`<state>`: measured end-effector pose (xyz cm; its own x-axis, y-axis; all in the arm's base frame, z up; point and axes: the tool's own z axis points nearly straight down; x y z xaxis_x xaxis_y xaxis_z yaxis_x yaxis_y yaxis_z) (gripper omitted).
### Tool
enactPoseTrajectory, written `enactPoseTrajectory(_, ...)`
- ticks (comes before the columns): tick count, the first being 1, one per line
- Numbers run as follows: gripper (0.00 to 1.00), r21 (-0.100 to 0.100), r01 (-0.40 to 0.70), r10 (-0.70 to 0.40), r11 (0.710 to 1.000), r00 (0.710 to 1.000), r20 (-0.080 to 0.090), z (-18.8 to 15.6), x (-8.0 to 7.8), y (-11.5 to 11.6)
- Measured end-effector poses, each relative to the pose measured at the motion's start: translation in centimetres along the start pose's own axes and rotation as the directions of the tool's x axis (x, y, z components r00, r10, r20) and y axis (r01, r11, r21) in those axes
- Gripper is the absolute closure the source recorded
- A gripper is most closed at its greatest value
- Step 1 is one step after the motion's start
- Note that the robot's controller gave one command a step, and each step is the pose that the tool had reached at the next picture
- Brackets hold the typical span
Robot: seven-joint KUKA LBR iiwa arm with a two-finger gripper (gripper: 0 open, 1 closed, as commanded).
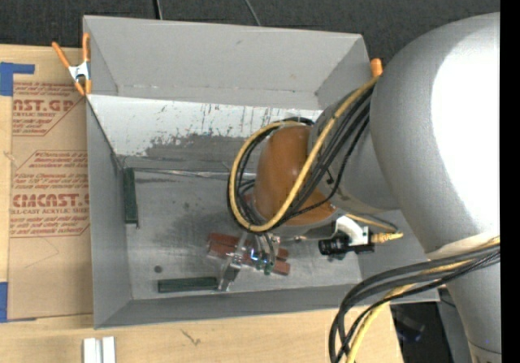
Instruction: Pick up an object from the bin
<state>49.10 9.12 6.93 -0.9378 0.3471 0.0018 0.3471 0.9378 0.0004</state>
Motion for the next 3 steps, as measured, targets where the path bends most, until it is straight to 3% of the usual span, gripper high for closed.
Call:
enactPoseTrajectory(1, 1.0, -0.001, 0.057, -0.057, 0.998, 0.998, -0.006, -0.33, 0.09, -1.0)
enactPoseTrajectory(3, 1.0, 0.002, 0.057, -0.057, 0.998, 0.998, -0.007, -1.16, 0.23, -1.1)
